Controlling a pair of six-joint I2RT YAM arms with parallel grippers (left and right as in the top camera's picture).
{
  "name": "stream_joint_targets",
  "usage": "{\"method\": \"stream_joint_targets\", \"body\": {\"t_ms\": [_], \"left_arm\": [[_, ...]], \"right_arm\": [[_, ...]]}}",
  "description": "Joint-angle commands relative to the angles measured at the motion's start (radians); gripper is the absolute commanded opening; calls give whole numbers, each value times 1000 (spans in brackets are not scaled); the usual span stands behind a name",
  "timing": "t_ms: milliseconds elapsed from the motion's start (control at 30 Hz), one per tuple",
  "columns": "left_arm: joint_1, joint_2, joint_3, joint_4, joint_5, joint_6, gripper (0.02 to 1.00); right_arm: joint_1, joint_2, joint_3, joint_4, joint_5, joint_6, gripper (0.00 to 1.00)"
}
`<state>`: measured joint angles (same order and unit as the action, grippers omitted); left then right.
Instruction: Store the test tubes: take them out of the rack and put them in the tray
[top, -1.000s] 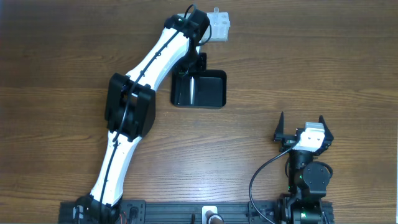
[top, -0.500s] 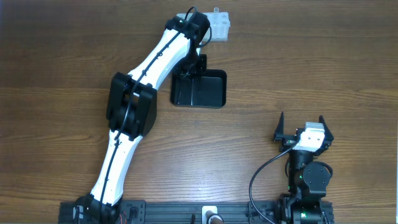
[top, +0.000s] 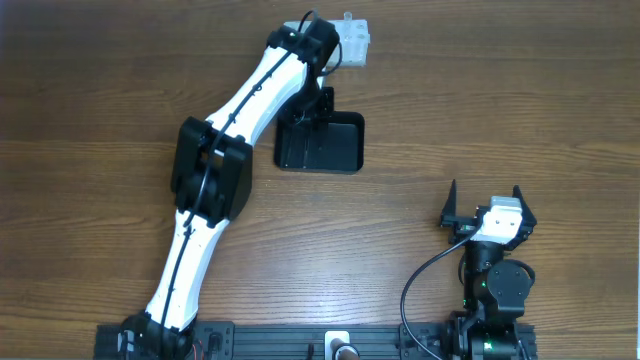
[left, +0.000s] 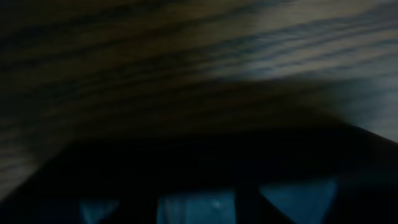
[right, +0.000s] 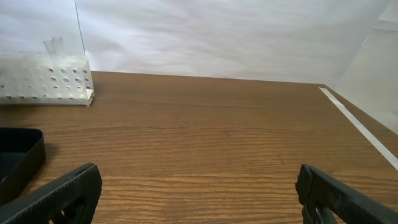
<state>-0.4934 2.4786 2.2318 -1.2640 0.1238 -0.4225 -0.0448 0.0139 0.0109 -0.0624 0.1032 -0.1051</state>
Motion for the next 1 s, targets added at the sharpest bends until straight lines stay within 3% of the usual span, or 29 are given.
{"method": "stream_joint_targets", "body": {"t_ms": [33, 133, 167, 200, 800, 1000], "left_arm": [[-22, -206, 14, 0, -22, -8, 636], [-20, -283, 14, 0, -47, -8, 855], [-17, -309, 14, 0, -51, -8, 987], [-13, -330, 14, 1, -59, -8, 1000], [-3, -718, -77, -4, -372, -8, 998], [-4, -932, -373, 126, -375, -9, 998]], "right_arm": [[5, -7, -5, -4, -6, 3, 991], [5, -7, -5, -4, -6, 3, 991], [5, -7, -5, -4, -6, 3, 991], [5, -7, -5, -4, -6, 3, 993], [5, -7, -5, -4, -6, 3, 991], [5, -7, -5, -4, -6, 3, 991]]}}
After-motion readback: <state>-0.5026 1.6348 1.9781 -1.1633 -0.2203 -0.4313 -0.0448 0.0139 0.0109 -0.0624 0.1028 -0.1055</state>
